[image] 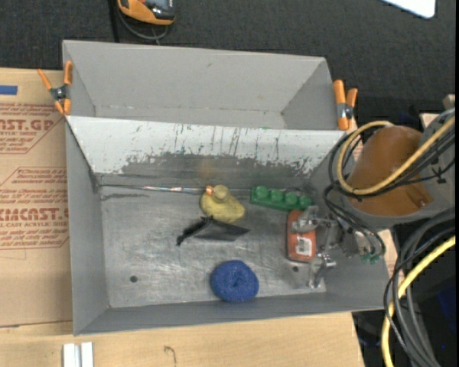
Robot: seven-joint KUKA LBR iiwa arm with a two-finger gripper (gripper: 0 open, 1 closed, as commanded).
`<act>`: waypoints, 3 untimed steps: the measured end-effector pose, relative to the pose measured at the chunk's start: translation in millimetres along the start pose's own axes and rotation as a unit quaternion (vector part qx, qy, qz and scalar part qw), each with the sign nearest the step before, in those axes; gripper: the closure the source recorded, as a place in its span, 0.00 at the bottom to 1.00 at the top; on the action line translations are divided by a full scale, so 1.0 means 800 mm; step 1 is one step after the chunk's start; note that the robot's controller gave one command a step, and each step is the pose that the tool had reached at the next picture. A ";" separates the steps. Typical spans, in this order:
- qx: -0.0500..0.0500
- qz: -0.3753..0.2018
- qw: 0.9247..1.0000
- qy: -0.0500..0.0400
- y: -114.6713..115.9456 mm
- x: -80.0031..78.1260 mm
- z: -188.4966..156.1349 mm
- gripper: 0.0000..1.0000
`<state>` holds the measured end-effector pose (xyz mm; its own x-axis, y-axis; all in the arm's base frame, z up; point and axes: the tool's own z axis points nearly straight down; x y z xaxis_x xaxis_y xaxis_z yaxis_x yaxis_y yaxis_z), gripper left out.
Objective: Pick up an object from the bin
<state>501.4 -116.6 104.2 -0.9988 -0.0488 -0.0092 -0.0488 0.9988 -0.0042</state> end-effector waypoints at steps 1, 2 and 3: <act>-0.004 -0.048 0.999 0.008 -0.014 0.001 -0.011 0.00; 0.000 -0.068 0.998 -0.002 -0.028 -0.005 -0.045 0.00; -0.002 -0.073 0.997 0.002 -0.044 -0.065 0.016 0.00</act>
Offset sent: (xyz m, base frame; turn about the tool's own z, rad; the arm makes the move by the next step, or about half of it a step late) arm -0.0013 -0.0337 -0.0342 -0.0928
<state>555.1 -149.4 92.1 -0.9811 -0.1934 -0.0042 -0.1934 0.9811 -0.0014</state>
